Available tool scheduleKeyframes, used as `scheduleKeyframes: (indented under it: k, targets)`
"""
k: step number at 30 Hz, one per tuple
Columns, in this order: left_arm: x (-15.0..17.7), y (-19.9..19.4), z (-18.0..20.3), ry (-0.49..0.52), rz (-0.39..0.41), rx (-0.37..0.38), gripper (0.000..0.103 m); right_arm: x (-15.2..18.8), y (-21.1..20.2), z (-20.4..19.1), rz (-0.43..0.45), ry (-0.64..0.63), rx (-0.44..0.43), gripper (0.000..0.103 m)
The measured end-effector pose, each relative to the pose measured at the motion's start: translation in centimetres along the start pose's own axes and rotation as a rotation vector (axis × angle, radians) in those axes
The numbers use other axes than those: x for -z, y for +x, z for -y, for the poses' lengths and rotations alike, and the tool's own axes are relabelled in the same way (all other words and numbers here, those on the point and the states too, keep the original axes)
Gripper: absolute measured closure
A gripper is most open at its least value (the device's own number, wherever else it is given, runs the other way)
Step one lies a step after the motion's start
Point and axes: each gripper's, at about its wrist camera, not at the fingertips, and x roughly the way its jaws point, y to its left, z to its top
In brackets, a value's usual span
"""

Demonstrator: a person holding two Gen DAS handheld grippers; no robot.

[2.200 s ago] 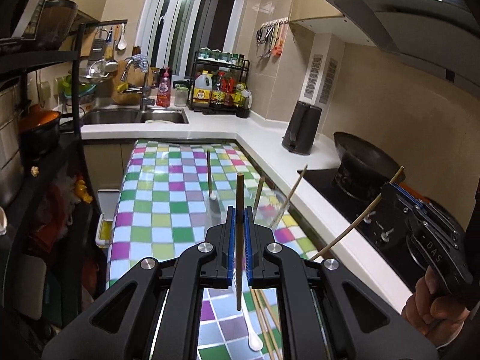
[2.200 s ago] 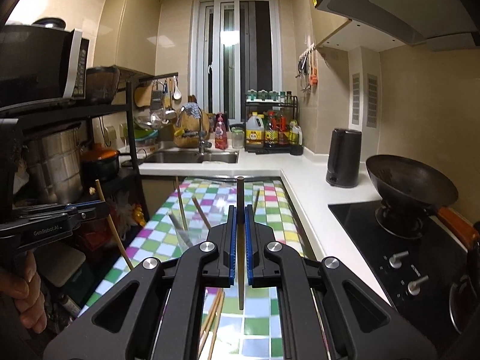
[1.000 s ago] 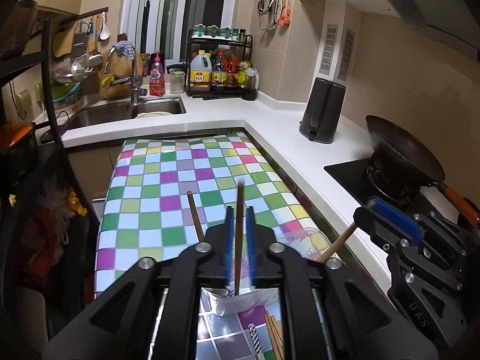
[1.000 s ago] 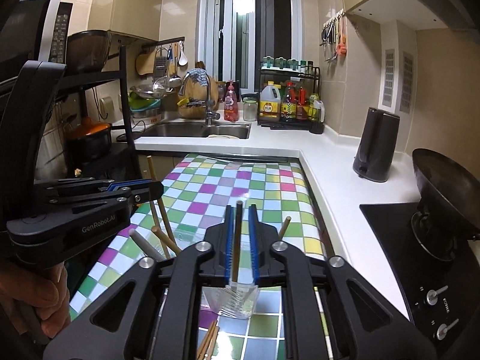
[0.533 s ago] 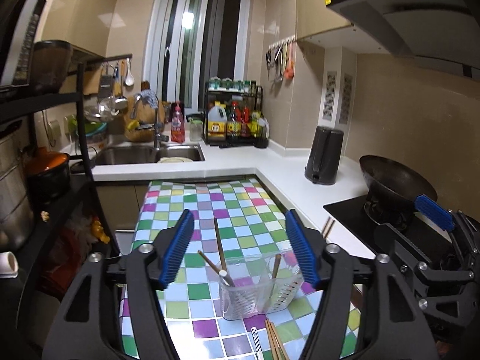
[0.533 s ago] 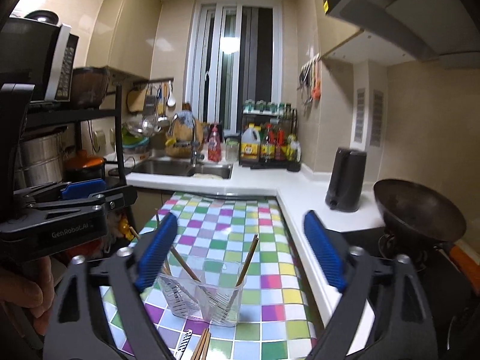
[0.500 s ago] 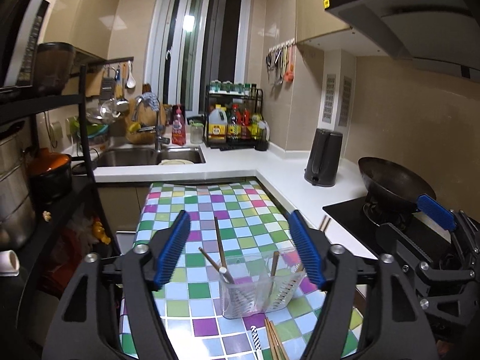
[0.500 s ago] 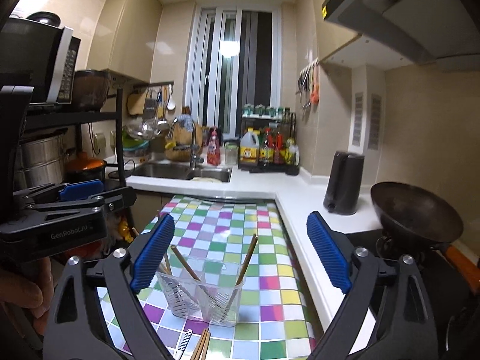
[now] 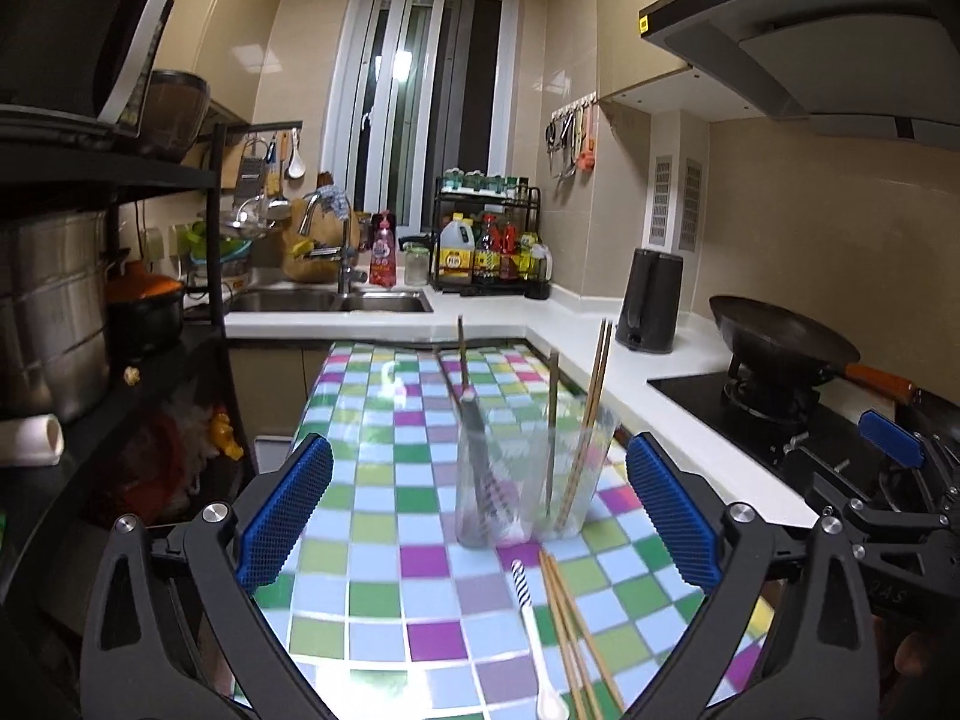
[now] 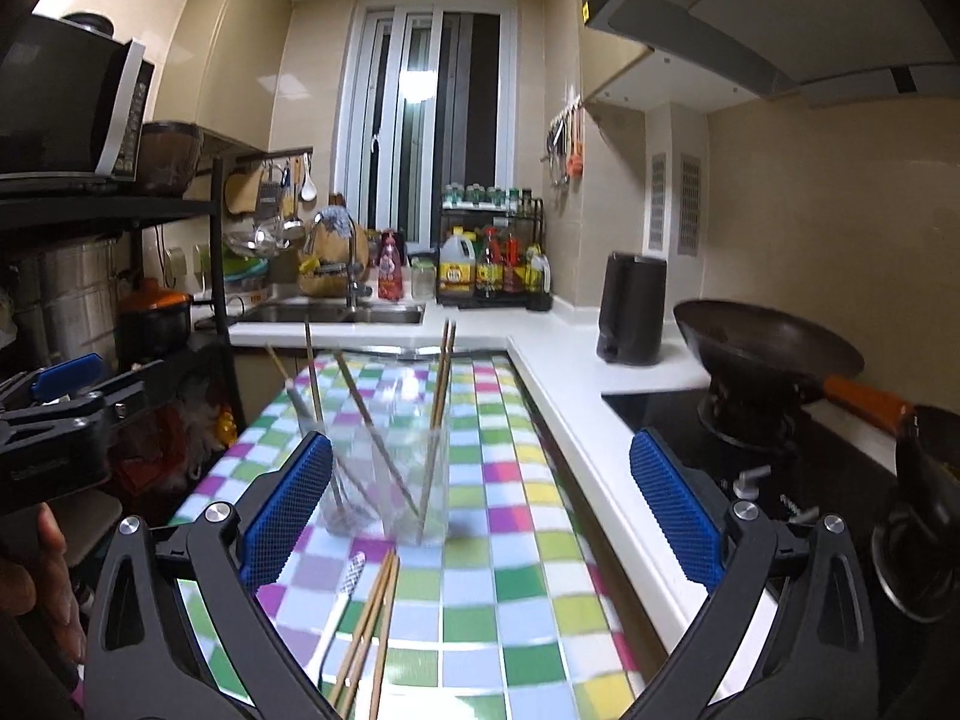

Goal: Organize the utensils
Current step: 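Withdraw both open tools toward the white spoon and remaining chopsticks, then close the right tool on a chopstick while the left tool grasps the white spoon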

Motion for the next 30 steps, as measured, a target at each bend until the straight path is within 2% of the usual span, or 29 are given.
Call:
scheduleKeyframes:
  k: [5,9,12,14,16,18,22,23,25,30]
  targets:
    - [4.3,0.0,-1.4,-0.032,-0.051,-0.054,0.008,4.1,0.8,0.0,-0.065,0.017,0.013,0.006]
    - [7.9,0.4,-1.9,-0.055,-0.115,-0.047,0.01,7.2,1.8,0.0,-0.157,0.016,-0.016,0.006]
    - [10.2,0.5,-1.8,-0.026,-0.156,-0.046,0.024,9.7,2.7,-0.7,-0.238,0.005,-0.068,0.006]
    - [11.3,0.9,-1.8,-0.012,-0.194,-0.056,0.04,11.1,3.1,-1.3,-0.279,-0.011,-0.078,0.007]
    - [12.0,1.3,-1.8,-0.013,-0.224,-0.039,0.051,12.6,3.4,-1.8,-0.318,-0.008,-0.097,0.008]
    - [12.5,1.5,-1.7,-0.004,-0.24,-0.029,0.058,13.9,3.7,-2.0,-0.356,0.002,-0.109,0.017]
    - [13.1,1.5,-1.1,0.005,-0.251,0.002,0.064,15.8,4.5,-2.3,-0.421,0.029,-0.14,0.058]
    - [13.3,1.6,-1.0,0.004,-0.256,0.01,0.064,16.1,4.7,-2.5,-0.43,0.029,-0.15,0.065]
    - [13.5,1.8,-0.8,0.002,-0.27,0.024,0.066,16.4,4.8,-2.6,-0.442,0.034,-0.165,0.068]
    - [14.2,2.6,-0.6,-0.023,-0.313,0.06,0.082,16.7,4.9,-3.6,-0.453,0.019,-0.201,0.071]
